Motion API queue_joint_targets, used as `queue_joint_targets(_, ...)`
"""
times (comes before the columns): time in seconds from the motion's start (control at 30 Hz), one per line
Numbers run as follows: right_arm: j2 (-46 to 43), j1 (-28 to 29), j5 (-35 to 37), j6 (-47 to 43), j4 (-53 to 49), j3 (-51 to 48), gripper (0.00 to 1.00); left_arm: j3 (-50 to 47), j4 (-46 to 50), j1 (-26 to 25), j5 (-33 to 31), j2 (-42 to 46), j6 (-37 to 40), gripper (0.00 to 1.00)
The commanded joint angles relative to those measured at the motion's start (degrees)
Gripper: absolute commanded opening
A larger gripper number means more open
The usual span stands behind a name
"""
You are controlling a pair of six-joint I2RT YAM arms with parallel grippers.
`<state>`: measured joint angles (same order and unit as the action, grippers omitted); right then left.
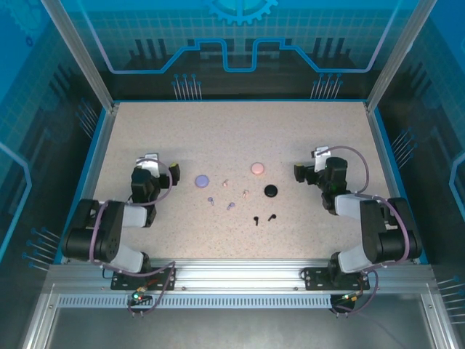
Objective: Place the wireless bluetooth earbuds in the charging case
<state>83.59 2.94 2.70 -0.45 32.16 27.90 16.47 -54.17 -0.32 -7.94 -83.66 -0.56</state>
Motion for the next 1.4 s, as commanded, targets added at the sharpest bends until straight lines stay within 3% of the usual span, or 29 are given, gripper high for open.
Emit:
queue_joint_targets(0.0,-5.8,-0.1,0.9,0.7,-13.9,6.5,1.00,0.2,2.7,0.2,-2.7,6.9,-1.8,0.99)
queue_joint_targets(0.13,-12.2,0.7,2.0,3.3,-26.8,10.2,1.00,5.1,18.4,0.2,-3.8,15.7,-6.2,0.99)
queue_joint_targets(0.23,-17.0,2.4,3.1,6.9,-37.8,13.7,1.00,11.0,33.0,0.3,-0.7,20.3,-12.2,0.99)
queue_joint_targets(0.43,-18.7,6.8,3.1,12.8,-62.9,26.2,1.00,15.9,45.8,0.2,12.7,23.8,-24.4,0.99)
queue_joint_targets(0.57,-16.9,12.5,5.0,13.7,-73.5,31.6,1.00,17.8,54.4,-0.1,21.5,25.2,-29.6,0.99)
queue_joint_targets(0.67,-15.3,18.2,6.8,14.3,-76.8,33.0,1.00,15.9,55.0,-1.5,24.9,28.1,-32.4,0.99)
queue_joint_targets(0.93,-5.9,27.8,8.7,15.3,-77.2,34.6,1.00,12.4,52.6,-6.5,24.2,31.2,-37.1,0.99)
queue_joint_targets(1.37,16.0,29.7,5.1,8.1,-71.4,42.9,1.00,13.7,52.7,-7.9,23.4,29.1,-37.5,0.99)
